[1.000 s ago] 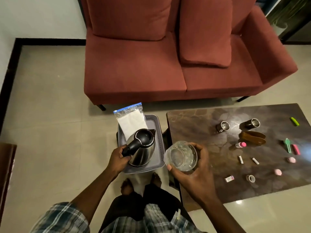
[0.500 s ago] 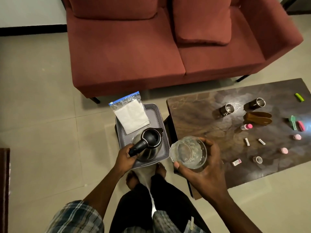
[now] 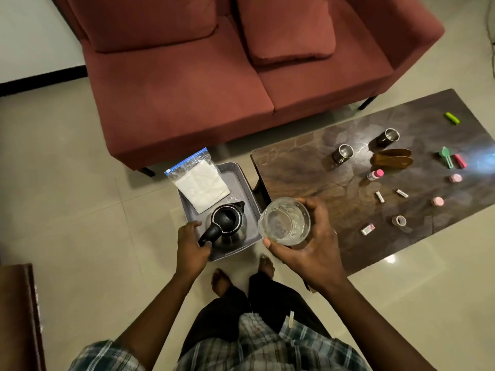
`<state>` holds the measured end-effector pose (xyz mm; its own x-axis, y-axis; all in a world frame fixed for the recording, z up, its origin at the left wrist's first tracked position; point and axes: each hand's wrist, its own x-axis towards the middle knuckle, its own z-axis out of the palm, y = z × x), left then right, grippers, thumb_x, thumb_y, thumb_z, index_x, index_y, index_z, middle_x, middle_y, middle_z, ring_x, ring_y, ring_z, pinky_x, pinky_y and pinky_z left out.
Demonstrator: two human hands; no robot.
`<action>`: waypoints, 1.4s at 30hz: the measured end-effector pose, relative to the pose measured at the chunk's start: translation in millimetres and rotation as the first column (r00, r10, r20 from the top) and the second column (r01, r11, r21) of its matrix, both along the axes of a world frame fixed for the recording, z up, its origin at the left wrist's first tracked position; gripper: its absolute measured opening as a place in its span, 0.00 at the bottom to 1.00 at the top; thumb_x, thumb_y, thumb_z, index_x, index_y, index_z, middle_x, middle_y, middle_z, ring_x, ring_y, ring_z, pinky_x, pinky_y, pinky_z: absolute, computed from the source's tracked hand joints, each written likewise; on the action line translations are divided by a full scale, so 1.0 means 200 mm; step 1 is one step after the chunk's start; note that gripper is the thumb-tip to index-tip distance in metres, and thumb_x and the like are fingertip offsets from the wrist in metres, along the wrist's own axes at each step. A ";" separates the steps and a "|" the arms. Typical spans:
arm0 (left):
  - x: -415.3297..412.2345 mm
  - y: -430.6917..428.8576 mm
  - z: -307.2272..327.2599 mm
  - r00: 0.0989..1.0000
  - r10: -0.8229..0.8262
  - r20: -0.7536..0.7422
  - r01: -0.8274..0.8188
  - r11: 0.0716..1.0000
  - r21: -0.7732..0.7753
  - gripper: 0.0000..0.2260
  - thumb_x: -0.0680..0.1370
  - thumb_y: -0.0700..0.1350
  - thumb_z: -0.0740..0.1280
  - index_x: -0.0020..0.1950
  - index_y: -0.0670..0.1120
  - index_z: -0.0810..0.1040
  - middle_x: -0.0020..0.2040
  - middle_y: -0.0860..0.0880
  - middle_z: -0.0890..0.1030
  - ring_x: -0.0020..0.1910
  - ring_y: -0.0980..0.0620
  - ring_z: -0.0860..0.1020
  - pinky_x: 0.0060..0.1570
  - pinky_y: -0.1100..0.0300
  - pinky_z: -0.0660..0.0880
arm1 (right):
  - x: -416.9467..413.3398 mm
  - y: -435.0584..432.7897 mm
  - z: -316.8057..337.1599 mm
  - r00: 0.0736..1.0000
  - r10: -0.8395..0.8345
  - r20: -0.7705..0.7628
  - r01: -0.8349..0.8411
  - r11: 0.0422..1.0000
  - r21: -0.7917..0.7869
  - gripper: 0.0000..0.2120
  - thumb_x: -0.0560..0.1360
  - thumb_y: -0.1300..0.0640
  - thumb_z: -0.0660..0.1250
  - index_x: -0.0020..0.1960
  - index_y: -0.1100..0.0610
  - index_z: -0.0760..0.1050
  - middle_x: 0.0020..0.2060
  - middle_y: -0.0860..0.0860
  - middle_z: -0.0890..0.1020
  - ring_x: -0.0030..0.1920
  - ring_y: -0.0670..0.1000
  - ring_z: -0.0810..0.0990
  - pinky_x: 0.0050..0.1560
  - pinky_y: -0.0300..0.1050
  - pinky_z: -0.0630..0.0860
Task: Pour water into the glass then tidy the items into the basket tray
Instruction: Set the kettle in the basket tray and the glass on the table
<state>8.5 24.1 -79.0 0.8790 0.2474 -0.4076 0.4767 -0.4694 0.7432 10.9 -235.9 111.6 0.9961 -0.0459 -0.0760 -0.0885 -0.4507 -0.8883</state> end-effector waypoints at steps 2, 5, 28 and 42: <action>-0.01 -0.06 0.15 0.987 -0.053 0.151 0.053 0.999 0.001 0.26 0.72 0.30 0.74 0.67 0.47 0.76 0.62 0.51 0.73 0.61 0.56 0.72 0.58 0.79 0.64 | -0.02 -0.03 0.02 1.000 0.001 0.008 -0.001 1.000 0.009 0.40 0.62 0.53 0.89 0.67 0.48 0.70 0.58 0.36 0.81 0.60 0.42 0.83 0.57 0.33 0.78; -0.03 -0.16 0.33 0.956 -0.158 0.246 0.178 0.982 -0.062 0.24 0.73 0.33 0.75 0.65 0.50 0.78 0.63 0.52 0.76 0.62 0.61 0.76 0.64 0.73 0.69 | -0.06 -0.07 0.06 1.000 -0.003 0.024 0.003 1.000 0.024 0.41 0.62 0.55 0.89 0.67 0.45 0.70 0.58 0.33 0.80 0.60 0.40 0.82 0.56 0.30 0.77; -0.60 -2.00 0.97 0.909 -0.231 0.348 0.368 0.836 -0.407 0.33 0.71 0.40 0.82 0.74 0.49 0.74 0.70 0.51 0.80 0.71 0.51 0.77 0.70 0.52 0.76 | -0.66 -1.60 0.14 0.998 -0.037 0.049 0.036 0.999 0.024 0.41 0.61 0.48 0.88 0.67 0.43 0.72 0.59 0.39 0.83 0.61 0.43 0.83 0.58 0.44 0.82; -0.47 -2.86 1.01 0.873 -0.339 0.350 0.463 0.801 -0.379 0.30 0.73 0.37 0.80 0.72 0.50 0.75 0.66 0.57 0.82 0.68 0.56 0.79 0.65 0.63 0.76 | -0.64 -2.41 0.10 0.986 -0.164 0.032 0.162 0.985 0.059 0.40 0.61 0.48 0.88 0.67 0.42 0.72 0.59 0.37 0.83 0.61 0.42 0.83 0.58 0.42 0.82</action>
